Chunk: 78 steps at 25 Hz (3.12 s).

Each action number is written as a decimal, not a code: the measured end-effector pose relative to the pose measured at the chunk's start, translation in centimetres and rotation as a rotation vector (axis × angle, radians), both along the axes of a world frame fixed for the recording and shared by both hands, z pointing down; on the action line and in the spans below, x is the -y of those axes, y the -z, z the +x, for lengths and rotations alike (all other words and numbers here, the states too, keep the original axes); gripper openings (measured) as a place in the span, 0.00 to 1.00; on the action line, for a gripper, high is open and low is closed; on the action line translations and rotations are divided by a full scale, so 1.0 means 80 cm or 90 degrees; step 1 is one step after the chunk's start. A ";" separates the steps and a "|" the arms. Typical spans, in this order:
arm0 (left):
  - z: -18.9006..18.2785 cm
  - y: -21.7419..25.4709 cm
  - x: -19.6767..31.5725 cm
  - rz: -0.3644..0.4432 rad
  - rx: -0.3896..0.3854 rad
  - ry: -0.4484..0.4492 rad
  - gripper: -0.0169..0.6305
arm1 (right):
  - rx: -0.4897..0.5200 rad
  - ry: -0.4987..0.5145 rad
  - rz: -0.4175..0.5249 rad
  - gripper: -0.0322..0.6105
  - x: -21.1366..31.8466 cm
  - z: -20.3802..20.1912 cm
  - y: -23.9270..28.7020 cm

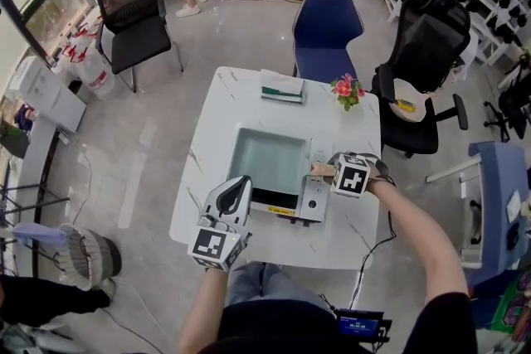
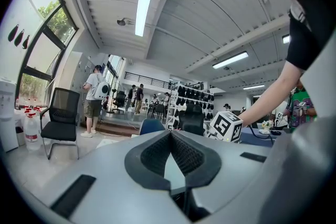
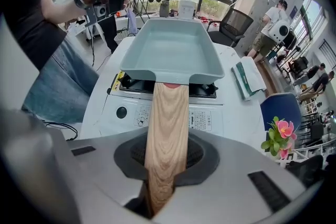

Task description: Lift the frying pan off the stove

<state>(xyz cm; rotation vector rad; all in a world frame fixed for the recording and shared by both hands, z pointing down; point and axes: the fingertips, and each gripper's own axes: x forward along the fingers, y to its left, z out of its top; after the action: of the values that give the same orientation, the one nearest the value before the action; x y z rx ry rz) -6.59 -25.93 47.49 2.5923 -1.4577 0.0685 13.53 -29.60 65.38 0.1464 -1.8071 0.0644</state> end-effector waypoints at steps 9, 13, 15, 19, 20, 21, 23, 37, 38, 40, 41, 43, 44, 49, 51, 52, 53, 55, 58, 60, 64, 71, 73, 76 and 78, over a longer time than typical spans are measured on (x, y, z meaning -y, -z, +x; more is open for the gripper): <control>0.009 0.008 0.002 0.009 0.003 -0.014 0.05 | 0.025 -0.006 0.017 0.14 0.011 0.000 0.057; 0.015 0.027 0.001 0.025 -0.007 -0.015 0.05 | 0.020 -0.008 0.027 0.14 0.014 0.011 0.081; 0.013 0.034 0.001 0.033 -0.003 -0.015 0.05 | 0.015 -0.007 0.032 0.14 0.015 0.014 0.091; 0.012 0.042 0.000 0.044 -0.001 -0.016 0.05 | 0.009 -0.004 0.039 0.14 0.014 0.017 0.098; 0.012 0.043 0.000 0.045 -0.002 -0.015 0.05 | 0.009 -0.005 0.040 0.14 0.013 0.017 0.098; 0.012 0.045 0.000 0.046 -0.003 -0.015 0.05 | 0.011 -0.005 0.040 0.14 0.012 0.017 0.098; 0.012 0.048 0.001 0.048 -0.007 -0.013 0.05 | 0.012 -0.003 0.039 0.14 0.010 0.017 0.098; 0.007 0.043 0.001 0.046 -0.002 -0.011 0.05 | 0.020 -0.005 0.028 0.14 -0.005 0.016 0.092; 0.007 0.043 0.000 0.047 -0.003 -0.011 0.05 | 0.025 -0.010 0.031 0.14 -0.006 0.016 0.092; 0.008 0.044 0.000 0.048 -0.005 -0.011 0.05 | 0.036 -0.022 0.037 0.14 -0.010 0.016 0.094; 0.008 0.044 0.000 0.048 -0.005 -0.011 0.05 | 0.043 -0.029 0.040 0.14 -0.012 0.016 0.095; 0.008 0.044 0.000 0.048 -0.004 -0.011 0.05 | 0.056 -0.044 0.043 0.14 -0.018 0.016 0.097; 0.007 0.045 0.000 0.049 -0.004 -0.011 0.05 | 0.063 -0.053 0.045 0.14 -0.021 0.015 0.098; 0.004 0.046 -0.001 0.049 -0.009 -0.010 0.05 | 0.104 -0.124 0.056 0.14 -0.038 0.012 0.097; 0.005 0.047 -0.001 0.047 -0.016 -0.009 0.05 | 0.118 -0.163 0.065 0.14 -0.044 0.015 0.096; 0.006 0.047 -0.001 0.047 -0.017 -0.009 0.05 | 0.124 -0.184 0.069 0.14 -0.046 0.018 0.097; 0.007 0.045 -0.001 0.046 -0.014 -0.010 0.05 | 0.131 -0.204 0.072 0.14 -0.048 0.020 0.097; 0.008 0.042 -0.001 0.045 -0.010 -0.013 0.05 | 0.152 -0.245 0.076 0.14 -0.052 0.023 0.097; 0.013 0.040 0.000 0.043 -0.011 -0.018 0.05 | 0.179 -0.306 0.101 0.14 -0.051 0.030 0.098; 0.015 0.038 0.001 0.040 -0.011 -0.018 0.05 | 0.192 -0.346 0.118 0.14 -0.050 0.034 0.100; 0.021 0.038 0.003 0.040 -0.016 -0.021 0.05 | 0.238 -0.426 0.122 0.14 -0.056 0.037 0.100; 0.031 0.032 0.007 0.034 -0.019 -0.029 0.05 | 0.225 -0.524 0.149 0.14 -0.070 0.048 0.083; 0.032 0.031 0.007 0.033 -0.020 -0.030 0.05 | 0.234 -0.556 0.147 0.14 -0.074 0.047 0.079; 0.033 0.029 0.009 0.030 -0.020 -0.033 0.05 | 0.250 -0.614 0.152 0.14 -0.076 0.047 0.077; 0.033 0.029 0.010 0.029 -0.020 -0.034 0.05 | 0.259 -0.650 0.163 0.14 -0.075 0.048 0.079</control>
<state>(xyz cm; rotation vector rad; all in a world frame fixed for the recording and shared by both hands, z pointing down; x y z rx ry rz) -3.91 -26.70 45.17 2.6562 -1.3958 0.0003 17.41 -23.62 59.08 1.3038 -1.9553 0.6196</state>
